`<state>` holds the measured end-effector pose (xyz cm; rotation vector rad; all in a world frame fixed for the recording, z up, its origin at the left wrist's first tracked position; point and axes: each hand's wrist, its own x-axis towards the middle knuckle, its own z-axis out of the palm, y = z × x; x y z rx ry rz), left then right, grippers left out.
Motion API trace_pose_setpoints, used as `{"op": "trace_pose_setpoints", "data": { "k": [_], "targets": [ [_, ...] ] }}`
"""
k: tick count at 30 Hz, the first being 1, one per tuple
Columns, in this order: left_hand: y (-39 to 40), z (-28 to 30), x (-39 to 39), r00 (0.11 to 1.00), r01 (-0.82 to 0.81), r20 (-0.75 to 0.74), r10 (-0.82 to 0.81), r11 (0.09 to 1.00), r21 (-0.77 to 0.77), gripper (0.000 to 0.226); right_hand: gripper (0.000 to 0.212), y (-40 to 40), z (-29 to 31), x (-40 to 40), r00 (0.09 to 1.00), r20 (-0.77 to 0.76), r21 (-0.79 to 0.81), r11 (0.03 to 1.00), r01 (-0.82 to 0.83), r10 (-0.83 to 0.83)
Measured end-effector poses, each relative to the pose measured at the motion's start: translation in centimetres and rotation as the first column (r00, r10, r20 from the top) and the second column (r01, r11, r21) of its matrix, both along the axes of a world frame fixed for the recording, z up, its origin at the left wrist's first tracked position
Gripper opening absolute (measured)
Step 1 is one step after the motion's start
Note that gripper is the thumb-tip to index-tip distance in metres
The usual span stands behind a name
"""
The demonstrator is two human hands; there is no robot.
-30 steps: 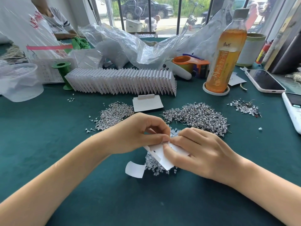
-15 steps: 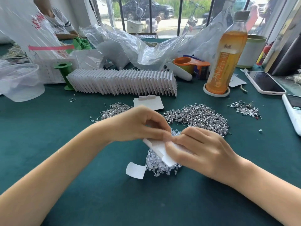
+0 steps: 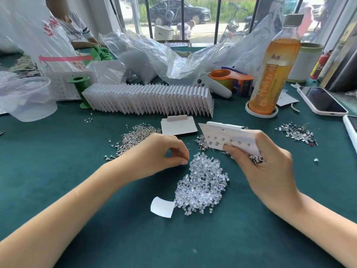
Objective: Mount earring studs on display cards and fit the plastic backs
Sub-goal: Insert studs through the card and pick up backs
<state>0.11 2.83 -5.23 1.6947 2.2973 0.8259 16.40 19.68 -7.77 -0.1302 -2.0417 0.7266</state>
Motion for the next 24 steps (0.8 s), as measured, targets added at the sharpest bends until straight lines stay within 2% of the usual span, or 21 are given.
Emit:
{"op": "trace_pose_setpoints", "data": {
  "k": [6,14,20,24],
  "targets": [
    [0.1,0.1,0.7,0.997,0.060,-0.051,-0.059,0.998,0.014,0.013,0.025,0.2,-0.3,-0.1,0.999,-0.007,0.048,0.998,-0.033,0.034],
    [0.0,0.0,0.5,0.955,0.084,-0.285,-0.084,0.996,-0.010,0.011,0.023,0.2,-0.3,-0.1,0.998,-0.016,0.085,0.995,-0.060,0.062],
    [-0.7,0.2,-0.2,0.959,0.041,-0.282,-0.037,0.999,0.009,0.012,0.027,0.3,-0.4,-0.2,0.997,-0.006,0.086,0.993,-0.075,0.076],
    [-0.8,0.4,0.0,0.969,0.079,-0.236,-0.075,0.997,0.007,0.010,0.025,0.3,-0.4,-0.2,0.997,-0.008,0.095,0.993,-0.073,0.074]
  ]
}}
